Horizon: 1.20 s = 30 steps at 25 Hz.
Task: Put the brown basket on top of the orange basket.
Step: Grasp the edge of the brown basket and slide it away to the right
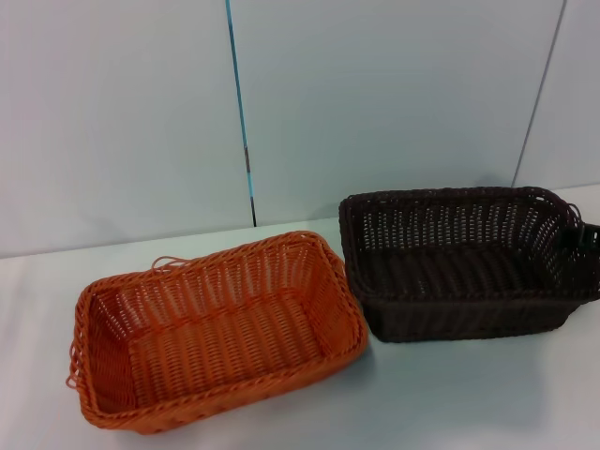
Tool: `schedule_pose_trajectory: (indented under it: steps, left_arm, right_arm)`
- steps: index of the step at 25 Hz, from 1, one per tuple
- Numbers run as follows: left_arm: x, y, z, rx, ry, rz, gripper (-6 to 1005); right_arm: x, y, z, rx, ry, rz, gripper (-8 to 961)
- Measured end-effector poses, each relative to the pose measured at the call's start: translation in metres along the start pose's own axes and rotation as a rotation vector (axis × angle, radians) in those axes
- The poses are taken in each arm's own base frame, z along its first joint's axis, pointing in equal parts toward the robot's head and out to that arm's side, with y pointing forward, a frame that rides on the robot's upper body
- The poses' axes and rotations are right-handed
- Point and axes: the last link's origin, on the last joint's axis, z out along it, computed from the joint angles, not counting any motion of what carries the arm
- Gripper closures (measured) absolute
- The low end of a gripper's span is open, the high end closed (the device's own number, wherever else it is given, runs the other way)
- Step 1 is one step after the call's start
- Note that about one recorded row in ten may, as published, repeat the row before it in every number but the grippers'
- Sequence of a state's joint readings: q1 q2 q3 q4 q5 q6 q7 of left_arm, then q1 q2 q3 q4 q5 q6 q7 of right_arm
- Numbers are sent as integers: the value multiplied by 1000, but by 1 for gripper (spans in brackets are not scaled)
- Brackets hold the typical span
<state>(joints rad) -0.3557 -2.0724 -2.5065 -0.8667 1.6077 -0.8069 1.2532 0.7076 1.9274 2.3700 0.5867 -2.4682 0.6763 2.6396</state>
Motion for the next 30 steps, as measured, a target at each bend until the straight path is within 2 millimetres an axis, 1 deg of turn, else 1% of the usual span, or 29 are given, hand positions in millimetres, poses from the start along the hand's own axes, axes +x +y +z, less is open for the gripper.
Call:
schedule_pose_trajectory:
  steps: [10,15,30]
  left_arm:
    - [0,-1,-1,2,1,2,199]
    - [0,-2,-3,7,0,1,199]
    - [-2,-5,-6,11,3,-9,199]
  right_arm:
    - [-3,2,0,-3,-3,4,542]
    - [-5,3,1,-9,3,6,747]
    - [-6,4,2,-18,13,-8,759]
